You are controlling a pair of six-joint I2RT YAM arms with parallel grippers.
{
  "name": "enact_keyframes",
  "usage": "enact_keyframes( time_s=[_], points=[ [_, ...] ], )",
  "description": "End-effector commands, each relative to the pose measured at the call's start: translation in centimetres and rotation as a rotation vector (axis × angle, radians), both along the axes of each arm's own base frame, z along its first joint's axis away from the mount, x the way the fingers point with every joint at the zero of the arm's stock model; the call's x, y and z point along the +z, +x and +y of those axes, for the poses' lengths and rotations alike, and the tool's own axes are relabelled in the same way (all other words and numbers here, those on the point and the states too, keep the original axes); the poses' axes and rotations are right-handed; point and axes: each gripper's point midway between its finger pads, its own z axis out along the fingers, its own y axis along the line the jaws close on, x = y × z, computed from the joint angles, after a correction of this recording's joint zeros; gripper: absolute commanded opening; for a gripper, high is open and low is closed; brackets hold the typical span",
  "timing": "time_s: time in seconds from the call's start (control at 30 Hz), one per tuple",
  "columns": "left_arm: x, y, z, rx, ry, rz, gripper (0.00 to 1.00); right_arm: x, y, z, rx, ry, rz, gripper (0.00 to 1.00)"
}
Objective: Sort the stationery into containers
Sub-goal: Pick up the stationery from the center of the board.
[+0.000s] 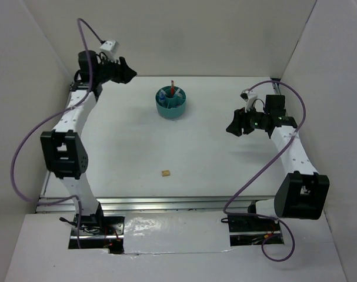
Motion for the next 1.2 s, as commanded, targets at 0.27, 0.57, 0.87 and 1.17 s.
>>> enact_keyframes(
  time_s=[0.27,0.57,0.87,1.17],
  points=[
    [-11.1,-22.6,-2.4,-0.37,0.488,0.307,0.83,1.5,-2.4,-0.2,-0.025,-0.028,-0.056,0.61],
    [-18.7,-32.2,-8.3,-0.573,0.691,0.315,0.74,1.3,-4.2,-0.5,-0.033,-0.052,-0.051,0.61],
    [-22.2,-31.8,-10.9,-0.579,0.791,0.249,0.72,1.4,-4.5,-0.6,-0.038,-0.052,-0.042,0.61],
    [-24.0,-30.4,-12.7,-0.619,0.824,0.25,0.74,1.1,-4.7,-0.9,-0.038,-0.065,-0.033,0.61]
  ],
)
